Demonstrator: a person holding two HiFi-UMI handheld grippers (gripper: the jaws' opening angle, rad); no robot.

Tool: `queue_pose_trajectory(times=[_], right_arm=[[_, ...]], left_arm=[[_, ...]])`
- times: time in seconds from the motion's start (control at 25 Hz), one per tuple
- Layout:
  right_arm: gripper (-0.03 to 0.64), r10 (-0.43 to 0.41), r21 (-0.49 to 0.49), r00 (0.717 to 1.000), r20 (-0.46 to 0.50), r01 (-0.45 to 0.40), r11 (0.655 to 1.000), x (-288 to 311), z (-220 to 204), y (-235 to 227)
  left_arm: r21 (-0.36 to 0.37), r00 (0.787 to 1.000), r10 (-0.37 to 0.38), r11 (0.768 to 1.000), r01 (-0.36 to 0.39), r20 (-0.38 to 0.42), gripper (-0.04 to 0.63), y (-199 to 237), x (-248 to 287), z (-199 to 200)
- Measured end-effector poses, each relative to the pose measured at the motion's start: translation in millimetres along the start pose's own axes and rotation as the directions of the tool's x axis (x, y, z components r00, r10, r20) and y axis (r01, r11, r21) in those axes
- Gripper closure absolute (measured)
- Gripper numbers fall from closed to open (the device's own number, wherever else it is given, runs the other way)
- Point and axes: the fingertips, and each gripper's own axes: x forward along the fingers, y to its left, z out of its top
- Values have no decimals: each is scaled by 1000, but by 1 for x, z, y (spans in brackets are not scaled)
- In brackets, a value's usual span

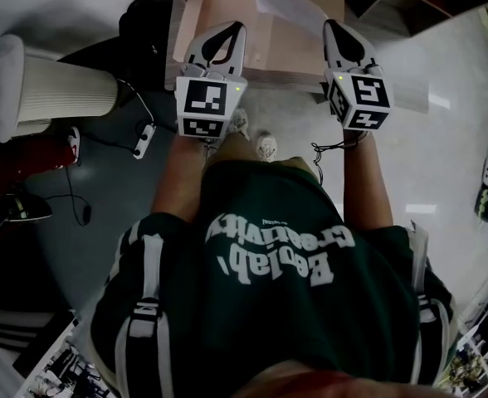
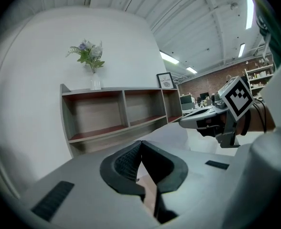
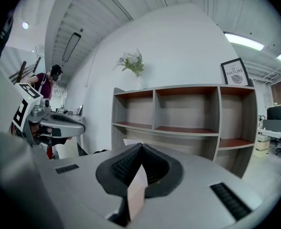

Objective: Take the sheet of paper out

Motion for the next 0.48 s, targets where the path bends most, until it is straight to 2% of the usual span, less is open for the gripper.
queue_pose_trajectory(times=[0.48], right_arm=[[583,-14,-4,997,71,14,1000,-11,31,-7]], left_arm=[[51,1000,-7,999,5,23,577,3,3,18]])
